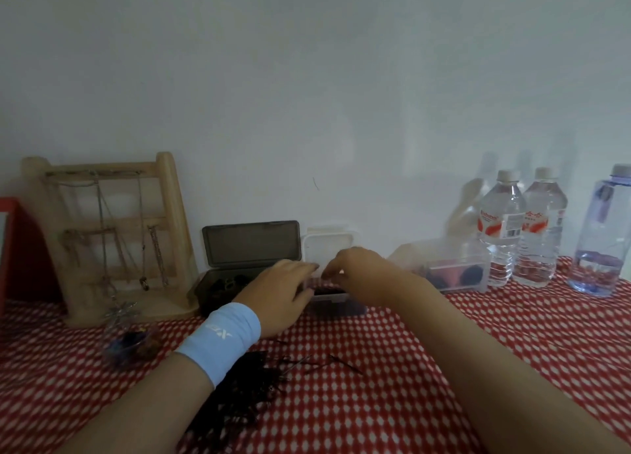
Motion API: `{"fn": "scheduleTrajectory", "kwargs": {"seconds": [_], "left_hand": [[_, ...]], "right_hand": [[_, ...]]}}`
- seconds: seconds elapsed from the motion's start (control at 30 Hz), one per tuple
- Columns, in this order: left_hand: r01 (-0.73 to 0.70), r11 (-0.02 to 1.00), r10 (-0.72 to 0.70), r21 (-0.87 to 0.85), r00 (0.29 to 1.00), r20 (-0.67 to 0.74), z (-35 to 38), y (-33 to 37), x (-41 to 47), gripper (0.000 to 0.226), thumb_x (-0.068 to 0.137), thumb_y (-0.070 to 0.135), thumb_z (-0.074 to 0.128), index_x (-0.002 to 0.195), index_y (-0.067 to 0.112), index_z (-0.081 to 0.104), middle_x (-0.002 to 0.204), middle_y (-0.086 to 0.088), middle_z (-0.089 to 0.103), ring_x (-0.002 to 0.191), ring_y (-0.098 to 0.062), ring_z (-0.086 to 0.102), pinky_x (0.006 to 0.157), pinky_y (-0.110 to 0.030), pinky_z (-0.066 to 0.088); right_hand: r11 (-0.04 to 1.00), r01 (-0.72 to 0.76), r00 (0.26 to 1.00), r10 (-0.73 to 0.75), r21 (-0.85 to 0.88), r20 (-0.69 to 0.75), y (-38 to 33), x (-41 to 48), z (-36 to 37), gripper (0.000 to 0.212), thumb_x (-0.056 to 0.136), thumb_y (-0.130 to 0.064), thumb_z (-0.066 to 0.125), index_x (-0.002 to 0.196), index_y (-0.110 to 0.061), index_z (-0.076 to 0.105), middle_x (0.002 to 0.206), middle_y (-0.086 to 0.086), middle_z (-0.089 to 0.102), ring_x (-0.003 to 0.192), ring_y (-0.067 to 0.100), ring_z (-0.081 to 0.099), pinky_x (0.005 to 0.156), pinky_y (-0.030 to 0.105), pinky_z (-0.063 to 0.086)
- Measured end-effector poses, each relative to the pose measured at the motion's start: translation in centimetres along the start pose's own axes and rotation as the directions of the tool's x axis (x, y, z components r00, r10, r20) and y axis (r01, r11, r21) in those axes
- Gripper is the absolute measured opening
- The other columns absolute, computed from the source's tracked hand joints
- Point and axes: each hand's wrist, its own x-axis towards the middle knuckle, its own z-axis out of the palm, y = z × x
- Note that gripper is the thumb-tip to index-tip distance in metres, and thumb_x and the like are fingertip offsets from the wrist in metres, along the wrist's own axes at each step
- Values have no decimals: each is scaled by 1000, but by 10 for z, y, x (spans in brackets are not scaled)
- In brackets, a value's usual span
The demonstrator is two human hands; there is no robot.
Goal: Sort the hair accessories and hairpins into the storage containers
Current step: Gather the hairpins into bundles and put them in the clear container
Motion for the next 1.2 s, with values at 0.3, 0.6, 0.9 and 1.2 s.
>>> {"fn": "scheduleTrajectory", "kwargs": {"seconds": [0.3,0.6,0.9,1.2], "left_hand": [[139,990,-127,-6,919,373,-10,-23,-62,25,79,66,50,92,49,61,116,8,57,103,-10,54,94,-33,46],[191,977,-153,-92,936,319,-27,-15,-93,38,92,52,53,123,32,61,117,11,53,110,-10,51,96,-28,42],[326,941,-322,97,762,562,-51,-34,-142,121,67,79,62,155,27,-4,162,7,-3,149,-16,4,122,-37,9],[314,893,-151,-323,885,441,-56,-42,-153,94,66,71,72,145,49,27,148,22,37,135,-2,38,117,-33,30]], "right_hand": [[999,-23,849,38,-35,527,-61,-32,-17,24,77,-41,81,86,-26,65,79,-10,67,77,11,67,69,28,51],[997,77,933,-68,-12,353,-91,-36,4,35,84,-31,75,117,-22,71,114,0,69,102,21,65,95,37,51],[964,143,950,-197,222,241,-136,-34,17,32,98,-28,54,127,-15,60,129,8,59,116,26,58,96,35,46],[953,71,945,-159,296,284,-142,-39,20,52,94,-20,51,146,-29,47,146,2,53,130,23,50,109,40,40]]}}
